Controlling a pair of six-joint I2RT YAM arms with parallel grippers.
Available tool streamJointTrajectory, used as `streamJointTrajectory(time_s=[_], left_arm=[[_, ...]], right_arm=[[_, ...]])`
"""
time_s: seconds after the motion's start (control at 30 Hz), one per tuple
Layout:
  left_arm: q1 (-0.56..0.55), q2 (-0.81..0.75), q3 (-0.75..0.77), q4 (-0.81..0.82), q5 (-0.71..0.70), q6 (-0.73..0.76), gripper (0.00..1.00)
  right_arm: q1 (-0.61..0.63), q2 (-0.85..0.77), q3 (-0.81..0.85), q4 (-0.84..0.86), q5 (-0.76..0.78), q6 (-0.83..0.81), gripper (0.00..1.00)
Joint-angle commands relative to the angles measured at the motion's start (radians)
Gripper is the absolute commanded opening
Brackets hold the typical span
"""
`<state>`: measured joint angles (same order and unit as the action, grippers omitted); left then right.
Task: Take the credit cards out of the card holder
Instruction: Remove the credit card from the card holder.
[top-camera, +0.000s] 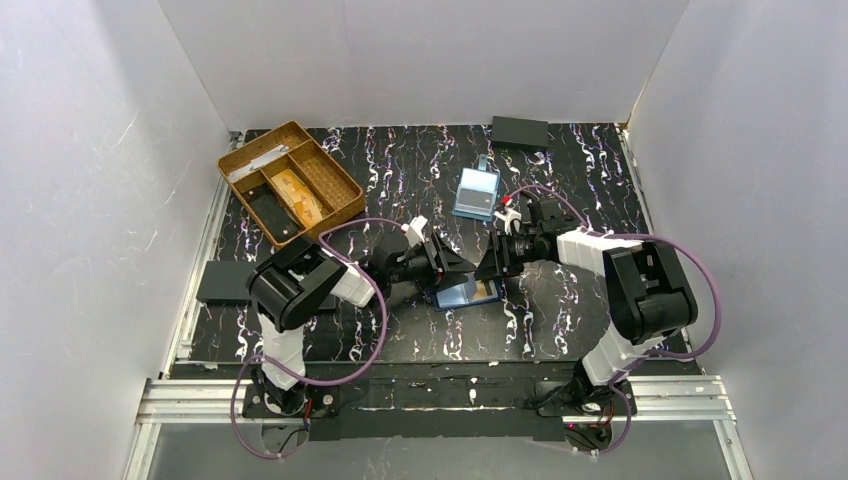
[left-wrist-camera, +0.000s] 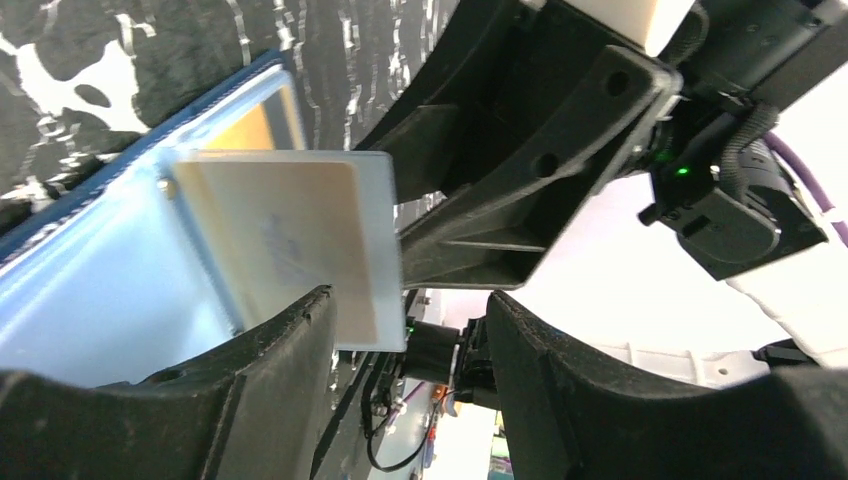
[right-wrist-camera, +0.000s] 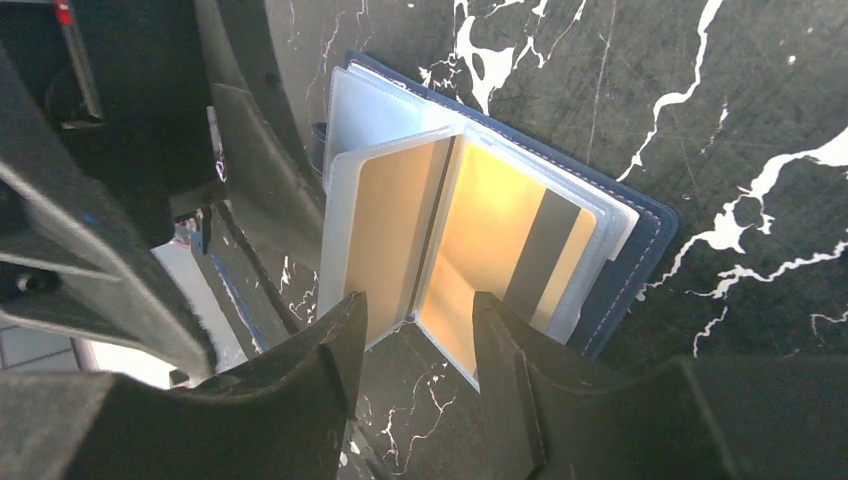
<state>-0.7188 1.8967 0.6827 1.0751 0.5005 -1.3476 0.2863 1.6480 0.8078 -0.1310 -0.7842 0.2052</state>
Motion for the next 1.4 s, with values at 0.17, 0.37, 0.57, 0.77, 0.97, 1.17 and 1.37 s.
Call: streamJointTrajectory(time_s=[0.17, 0.37, 0.57, 0.77, 0.97, 1.17, 1.37], left_arm=[[0.006, 0.030, -0.034, -0.003, -0.019, -0.004, 0.58], [0.014, -0.023, -0.081, -0.009, -0.055, 0.017, 0.64], [0.017, -0.030, -0.103, -0.015, -0.068, 0.013, 0.65], [0.026, -0.037, -0.122, -0.014, -0.073, 0.007, 0.59], [0.040, -0.061, -0.157, -0.014, -0.077, 0.010, 0.50], [0.043, -0.071, -0.170, -0.012, -0.071, 0.013, 0.38], [0.046, -0.047, -0.156, -0.003, -0.056, 0.010, 0.00]], right_arm=[[0.023, -0.004, 0.025, 0.004, -0.066, -0.002, 0.48], [0.142, -0.044, 0.034, 0.000, -0.108, -0.031, 0.45], [0.141, -0.017, 0.063, -0.047, -0.074, -0.067, 0.42], [0.097, -0.052, 0.055, -0.054, -0.042, -0.086, 0.43], [0.065, -0.071, 0.030, -0.040, -0.047, -0.087, 0.44], [0.063, -0.060, 0.034, -0.048, -0.044, -0.093, 0.44], [0.063, -0.066, 0.032, -0.049, -0.056, -0.100, 0.44]])
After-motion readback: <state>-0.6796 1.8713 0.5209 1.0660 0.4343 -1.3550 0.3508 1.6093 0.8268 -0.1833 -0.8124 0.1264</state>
